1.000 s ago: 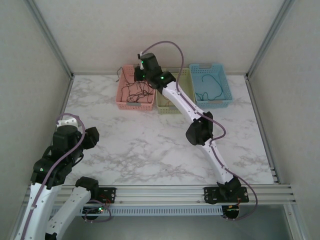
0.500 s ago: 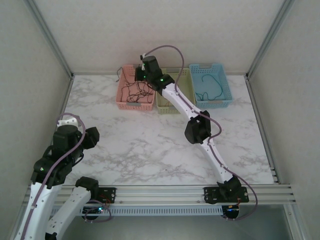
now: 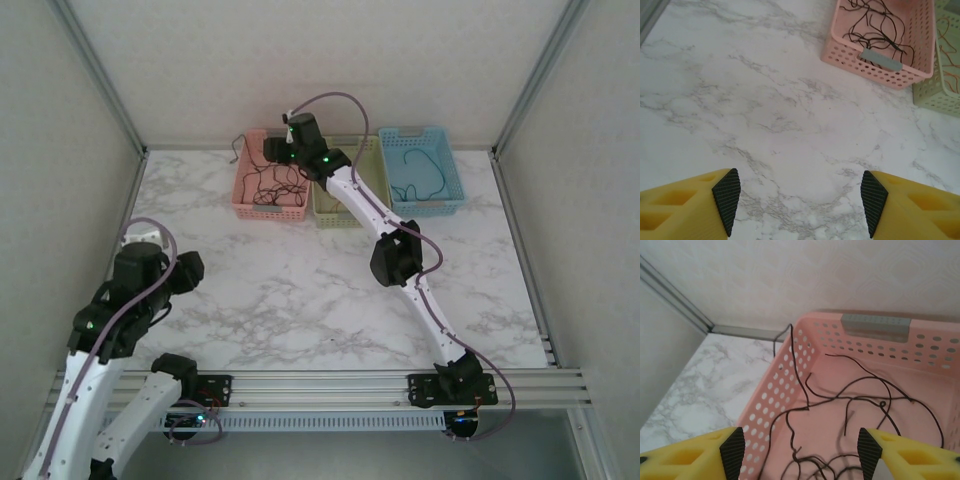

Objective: Untangle the cables

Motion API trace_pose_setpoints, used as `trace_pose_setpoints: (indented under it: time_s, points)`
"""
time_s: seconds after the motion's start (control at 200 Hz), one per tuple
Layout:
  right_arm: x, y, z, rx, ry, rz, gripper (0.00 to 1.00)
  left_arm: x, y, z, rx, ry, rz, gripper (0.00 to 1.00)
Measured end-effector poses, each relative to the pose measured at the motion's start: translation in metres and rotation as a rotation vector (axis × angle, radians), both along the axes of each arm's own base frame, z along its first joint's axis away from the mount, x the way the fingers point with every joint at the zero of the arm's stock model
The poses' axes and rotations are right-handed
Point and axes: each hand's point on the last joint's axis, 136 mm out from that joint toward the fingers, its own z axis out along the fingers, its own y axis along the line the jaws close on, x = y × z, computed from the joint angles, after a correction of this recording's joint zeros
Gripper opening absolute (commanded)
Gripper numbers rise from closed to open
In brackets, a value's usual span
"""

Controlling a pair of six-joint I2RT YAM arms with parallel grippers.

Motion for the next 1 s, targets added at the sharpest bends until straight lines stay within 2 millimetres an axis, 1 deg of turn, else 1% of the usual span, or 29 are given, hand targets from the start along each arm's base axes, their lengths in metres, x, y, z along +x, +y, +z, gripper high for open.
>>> trace_pose_setpoints:
  time_s: [0.055, 0.105, 0.16, 0.2, 0.215, 0.235, 0.255, 0.275, 0.28, 0.295, 0.34, 0.385, 0.441, 0.486, 0.536, 0.556, 0.636, 0.686, 0.786, 0.846, 0.931, 1.001]
  points:
    - [-0.006, -0.004, 0.003, -0.031, 0.011, 0.010, 0.61, 0.011, -0.009, 0.004, -0.028, 0.021, -0.016, 0.69]
    - [-0.014, -0.010, 0.008, -0.058, 0.028, 0.016, 0.59, 0.024, -0.019, 0.011, -0.058, 0.029, -0.032, 0.69]
    - [-0.027, -0.020, 0.022, -0.081, 0.047, 0.021, 0.58, 0.046, -0.030, 0.021, -0.088, 0.041, -0.043, 0.69]
    - [-0.038, -0.028, 0.035, -0.089, 0.053, 0.024, 0.58, 0.063, -0.038, 0.030, -0.109, 0.041, -0.052, 0.68]
    - [-0.044, -0.033, 0.044, -0.092, 0.055, 0.025, 0.58, 0.070, -0.041, 0.034, -0.119, 0.035, -0.055, 0.68]
    - [-0.051, -0.037, 0.048, -0.098, 0.060, 0.027, 0.58, 0.081, -0.046, 0.038, -0.129, 0.036, -0.060, 0.68]
    - [-0.060, -0.044, 0.059, -0.100, 0.061, 0.027, 0.58, 0.091, -0.050, 0.041, -0.137, 0.036, -0.061, 0.67]
    - [-0.067, -0.049, 0.065, -0.103, 0.064, 0.028, 0.57, 0.102, -0.055, 0.045, -0.145, 0.034, -0.064, 0.67]
    - [-0.071, -0.052, 0.070, -0.101, 0.062, 0.028, 0.57, 0.104, -0.056, 0.045, -0.147, 0.035, -0.065, 0.67]
    - [-0.077, -0.056, 0.074, -0.101, 0.063, 0.030, 0.57, 0.113, -0.059, 0.047, -0.152, 0.037, -0.066, 0.67]
    - [-0.098, -0.071, 0.093, -0.095, 0.054, 0.032, 0.57, 0.138, -0.068, 0.052, -0.169, 0.037, -0.071, 0.65]
    - [-0.122, -0.087, 0.112, -0.085, 0.041, 0.034, 0.57, 0.162, -0.077, 0.052, -0.179, 0.043, -0.071, 0.65]
    - [-0.148, -0.103, 0.128, -0.065, 0.016, 0.040, 0.57, 0.191, -0.086, 0.049, -0.179, 0.059, -0.069, 0.63]
    - [-0.170, -0.119, 0.136, -0.060, 0.005, 0.039, 0.58, 0.217, -0.095, 0.041, -0.174, 0.078, -0.067, 0.63]
    - [-0.191, -0.133, 0.138, -0.056, 0.003, 0.045, 0.58, 0.242, -0.104, 0.030, -0.164, 0.097, -0.065, 0.62]
    - [-0.199, -0.140, 0.138, -0.058, 0.003, 0.043, 0.58, 0.253, -0.107, 0.023, -0.157, 0.108, -0.063, 0.62]
    - [-0.227, -0.160, 0.125, -0.073, 0.024, 0.047, 0.58, 0.286, -0.120, -0.005, -0.130, 0.157, -0.056, 0.60]
    - [-0.242, -0.172, 0.115, -0.085, 0.042, 0.049, 0.58, 0.305, -0.125, -0.027, -0.106, 0.193, -0.042, 0.60]
    - [-0.269, -0.193, 0.092, -0.113, 0.079, 0.051, 0.59, 0.332, -0.130, -0.066, -0.057, 0.254, -0.016, 0.57]
    - [-0.284, -0.205, 0.082, -0.127, 0.097, 0.050, 0.59, 0.344, -0.131, -0.083, -0.036, 0.281, -0.004, 0.55]
    - [-0.299, -0.218, 0.079, -0.133, 0.102, 0.048, 0.59, 0.356, -0.130, -0.104, -0.010, 0.309, 0.020, 0.55]
    - [-0.307, -0.224, 0.078, -0.133, 0.099, 0.048, 0.59, 0.362, -0.129, -0.114, 0.002, 0.319, 0.036, 0.54]
